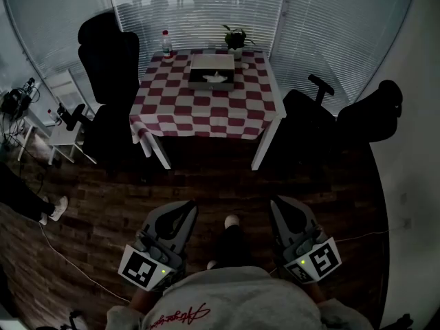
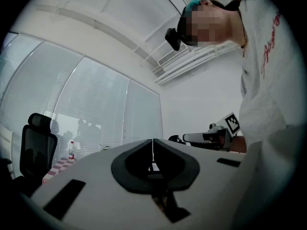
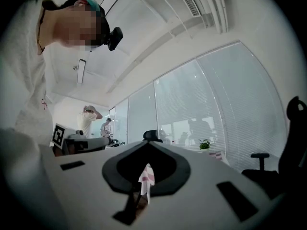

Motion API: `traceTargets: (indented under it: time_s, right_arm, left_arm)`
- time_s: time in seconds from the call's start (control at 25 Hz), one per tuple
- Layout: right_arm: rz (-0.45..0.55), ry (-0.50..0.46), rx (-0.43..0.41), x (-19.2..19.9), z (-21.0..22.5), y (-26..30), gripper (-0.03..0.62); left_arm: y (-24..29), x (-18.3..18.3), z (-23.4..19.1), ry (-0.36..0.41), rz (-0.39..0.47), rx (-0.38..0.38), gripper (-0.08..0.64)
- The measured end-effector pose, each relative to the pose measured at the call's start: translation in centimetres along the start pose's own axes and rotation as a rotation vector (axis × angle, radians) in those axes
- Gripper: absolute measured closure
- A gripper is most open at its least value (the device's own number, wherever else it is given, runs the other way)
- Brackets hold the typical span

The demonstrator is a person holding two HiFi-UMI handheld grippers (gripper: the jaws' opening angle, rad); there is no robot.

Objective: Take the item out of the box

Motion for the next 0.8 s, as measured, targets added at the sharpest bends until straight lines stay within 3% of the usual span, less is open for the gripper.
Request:
traceTargets:
  time_s: [0.8]
  right_arm:
    - [-0.021,0.005,-0.074,-3.1,14.9,15.2,0.583]
  left_arm:
    - [15.6,4.0,-12.0,0.043,-0.041,-0.074,0.543]
Point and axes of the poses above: the fingertips, and each gripper's own axes: y forward along the fingers, z to its right, x out of its underside, the point moved 2 cm from there along -y, backward along the fingers, and after that the axes turned 11 degrees about y, right-handed, at the moved point
